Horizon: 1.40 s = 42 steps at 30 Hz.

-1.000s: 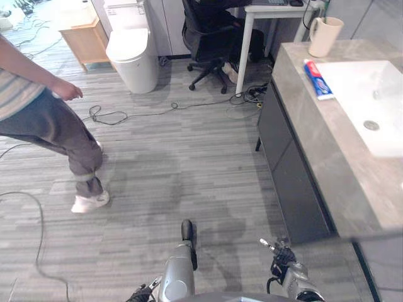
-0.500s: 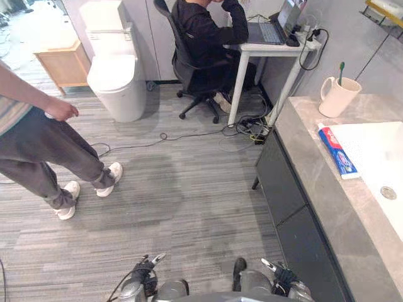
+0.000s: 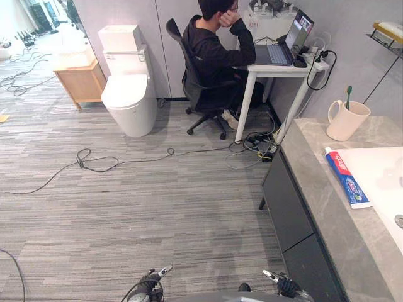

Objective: Organize washtable

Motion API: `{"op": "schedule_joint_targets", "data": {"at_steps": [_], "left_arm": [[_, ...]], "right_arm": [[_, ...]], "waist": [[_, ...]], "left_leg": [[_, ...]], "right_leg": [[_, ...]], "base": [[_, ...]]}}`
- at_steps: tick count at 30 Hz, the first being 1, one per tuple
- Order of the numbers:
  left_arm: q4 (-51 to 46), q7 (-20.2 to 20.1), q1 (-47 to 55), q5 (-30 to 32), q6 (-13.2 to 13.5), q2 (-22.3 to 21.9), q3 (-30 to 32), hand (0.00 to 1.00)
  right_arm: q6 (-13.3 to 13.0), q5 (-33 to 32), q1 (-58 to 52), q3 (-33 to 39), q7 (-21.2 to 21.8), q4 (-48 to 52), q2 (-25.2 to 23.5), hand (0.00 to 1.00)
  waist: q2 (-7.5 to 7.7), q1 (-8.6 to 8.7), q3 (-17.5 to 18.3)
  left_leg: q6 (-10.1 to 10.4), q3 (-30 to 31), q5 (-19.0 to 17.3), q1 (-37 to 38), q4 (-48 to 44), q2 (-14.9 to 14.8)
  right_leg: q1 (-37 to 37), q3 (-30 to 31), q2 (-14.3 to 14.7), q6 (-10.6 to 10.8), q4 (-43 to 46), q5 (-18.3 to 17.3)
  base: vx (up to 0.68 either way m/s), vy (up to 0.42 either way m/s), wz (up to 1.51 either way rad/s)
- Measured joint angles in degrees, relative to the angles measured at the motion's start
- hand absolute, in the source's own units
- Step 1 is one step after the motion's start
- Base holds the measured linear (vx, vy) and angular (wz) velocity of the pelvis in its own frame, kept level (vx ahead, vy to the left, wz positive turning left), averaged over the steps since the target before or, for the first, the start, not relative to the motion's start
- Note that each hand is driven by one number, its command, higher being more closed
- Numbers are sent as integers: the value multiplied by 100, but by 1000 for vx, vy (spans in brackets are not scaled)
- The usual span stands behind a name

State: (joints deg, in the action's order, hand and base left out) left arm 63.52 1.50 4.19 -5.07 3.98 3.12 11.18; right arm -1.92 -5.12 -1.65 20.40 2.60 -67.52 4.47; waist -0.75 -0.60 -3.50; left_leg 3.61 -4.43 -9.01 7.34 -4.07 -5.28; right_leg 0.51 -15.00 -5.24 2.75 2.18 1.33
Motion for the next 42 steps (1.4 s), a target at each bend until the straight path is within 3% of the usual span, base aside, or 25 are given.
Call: {"op": "schedule_joint_targets", "data": {"at_steps": [6,9,10,11,12,13,15,16,18,20,23,25,26,27,28,30,31,32,34,35,36,38,40,41,42], "left_arm": [[140,-111,-16,-12,-43,43,-1,0],[146,-162,-68,-26,-115,78,31,0],[160,-167,-123,-109,-159,108,193,0],[163,-162,-77,-140,-161,131,272,0],[155,-150,63,-151,-161,243,440,0],[152,-148,88,-188,-160,268,533,0],[153,-113,283,-396,-173,226,758,0],[180,-113,338,-482,-180,183,778,0],[214,-120,477,-698,-206,96,865,0],[300,-114,562,-813,-211,74,917,0],[389,-92,567,-797,-207,63,965,0],[391,-86,581,-781,-206,29,969,0],[387,-89,605,-745,-202,18,970,0],[395,-87,656,-670,-203,117,935,0],[387,-97,580,-438,-196,266,832,0],[383,-100,279,-166,-181,415,549,0],[298,-95,142,-23,-134,499,275,0],[270,-95,124,-5,-132,527,206,0],[74,-66,-1,-5,-127,687,45,0],[1,-58,-1,-5,-115,694,29,0],[-78,-41,-44,-11,-100,688,-3,0],[-57,-39,-306,-70,-97,556,-16,0],[-59,-55,-463,-95,-93,466,-32,0],[-57,-68,-584,-127,-84,321,-54,0],[-71,-107,-609,-125,-73,121,-188,0]], "right_arm": [[0,-233,-66,147,142,-14,-25,0],[-3,-489,-73,211,273,-16,-56,0],[-22,-513,-70,131,299,-7,-17,0],[-25,-526,-74,28,299,0,10,0],[-49,-541,-66,-205,295,-8,9,0],[-50,-575,-66,-294,299,-14,5,0],[-54,-733,-86,-531,317,-21,99,0],[-57,-736,-66,-529,315,-2,104,0],[-80,-741,-65,-514,316,-2,168,0],[-126,-745,-37,-541,320,0,138,0],[-170,-743,-63,-536,319,-6,165,0],[-174,-732,-204,-469,323,-11,255,0],[-167,-700,-274,-426,343,-27,284,0],[-142,-679,-325,-280,376,-121,174,0],[-151,-682,-398,-86,415,-109,41,0],[-120,-678,-402,177,421,-55,-8,0],[-116,-677,-389,203,417,-19,17,0],[-115,-676,-388,202,417,1,21,0],[-115,-663,-215,-34,399,18,152,0],[-114,-658,-190,-149,392,17,195,0],[-120,-651,-56,-406,376,84,238,0],[-118,-462,152,-724,422,258,181,0],[-117,-438,200,-730,420,257,175,0],[-115,-438,169,-726,405,249,188,0],[-118,-465,145,-693,365,252,189,0]], "waist": [[6,64,39],[0,97,-14],[-75,76,-95],[-81,60,-97],[17,10,-121],[92,17,-158],[156,-30,-260],[144,-32,-268],[72,-41,-364],[76,-94,-388],[57,-128,-397],[-11,-126,-395],[-7,-140,-349],[147,-80,-198],[298,66,-52],[294,36,-42],[261,59,-38],[253,91,-37],[140,145,-58],[104,134,-68],[10,132,-113],[-167,112,-178],[-78,96,-161],[-143,101,-283],[-166,166,-308]], "left_leg": [[7,227,25,-7,39,-1],[67,496,-48,-115,-49,-70],[213,492,-440,-236,-487,-235],[268,470,-539,-267,-737,-320],[341,287,-611,-604,-1822,-364],[458,158,-526,-888,-2520,-410],[588,226,277,-1793,-4465,-529],[552,258,150,-1928,-4720,-526],[467,165,-360,-2232,-4238,-510],[438,392,-385,-2347,-3214,-498],[624,1379,-74,-2276,-1386,-594],[658,1559,18,-2174,-1173,-617],[835,1399,370,-2184,-1502,-560],[693,1084,72,-2288,-1973,-331],[569,852,-119,-2299,-2057,-209],[413,379,-182,-2132,-1952,-213],[240,-79,-164,-1805,-1651,-226],[227,-194,-164,-1733,-1574,-230],[76,-961,-84,-983,-843,-249],[74,-1160,-83,-809,-695,-252],[47,-1530,-99,-523,-491,-288],[47,-2166,-101,-222,-218,-347],[53,-2461,-108,-138,-206,-221],[47,-2577,-163,16,-303,-188],[73,-2577,-231,-99,-838,-283]], "right_leg": [[-273,-327,4,19,-312,41],[-238,-569,-4,-13,7,-320],[-136,-579,32,-73,529,-695],[-132,-532,80,-98,685,-822],[-140,-460,55,-126,896,-1046],[-147,-446,29,-146,983,-1130],[-331,-270,30,-248,1128,-1345],[-395,-221,37,-264,1102,-1374],[-567,21,20,-238,957,-1410],[-571,418,-11,-139,941,-1497],[-539,1013,-52,69,1110,-1782],[-667,1445,-213,322,1407,-2136],[-725,1665,-351,431,1472,-2254],[-712,1954,-631,486,1548,-2231],[-405,2154,-795,427,1835,-1936],[228,2428,-838,224,2489,-1288],[659,2014,-1019,39,2975,-849],[726,1819,-1061,30,3078,-846],[990,-56,-1280,-129,3594,-1077],[1016,-486,-1255,-120,3638,-1183],[1073,-1004,-952,-74,3560,-1432],[1227,-1823,-227,-241,2737,-1588],[1066,-2450,-147,-618,1779,-1254],[800,-2502,-51,-939,1446,-1132],[604,-2406,-37,-949,1268,-1106]], "base": [[30,-15,26],[31,-69,45],[33,-104,18],[83,-75,0],[73,-29,-11],[15,-31,-16],[12,-92,-34],[133,-96,-43],[179,-53,-53],[294,14,-105],[396,140,-120],[563,324,-114],[528,374,-110],[700,415,-106],[588,334,-82],[528,296,-105],[421,213,-121],[363,39,-124],[238,-174,-134],[167,-207,-178],[142,-123,-192],[150,-58,-187],[140,-48,-95],[178,-112,-71],[157,-166,-68]]}}
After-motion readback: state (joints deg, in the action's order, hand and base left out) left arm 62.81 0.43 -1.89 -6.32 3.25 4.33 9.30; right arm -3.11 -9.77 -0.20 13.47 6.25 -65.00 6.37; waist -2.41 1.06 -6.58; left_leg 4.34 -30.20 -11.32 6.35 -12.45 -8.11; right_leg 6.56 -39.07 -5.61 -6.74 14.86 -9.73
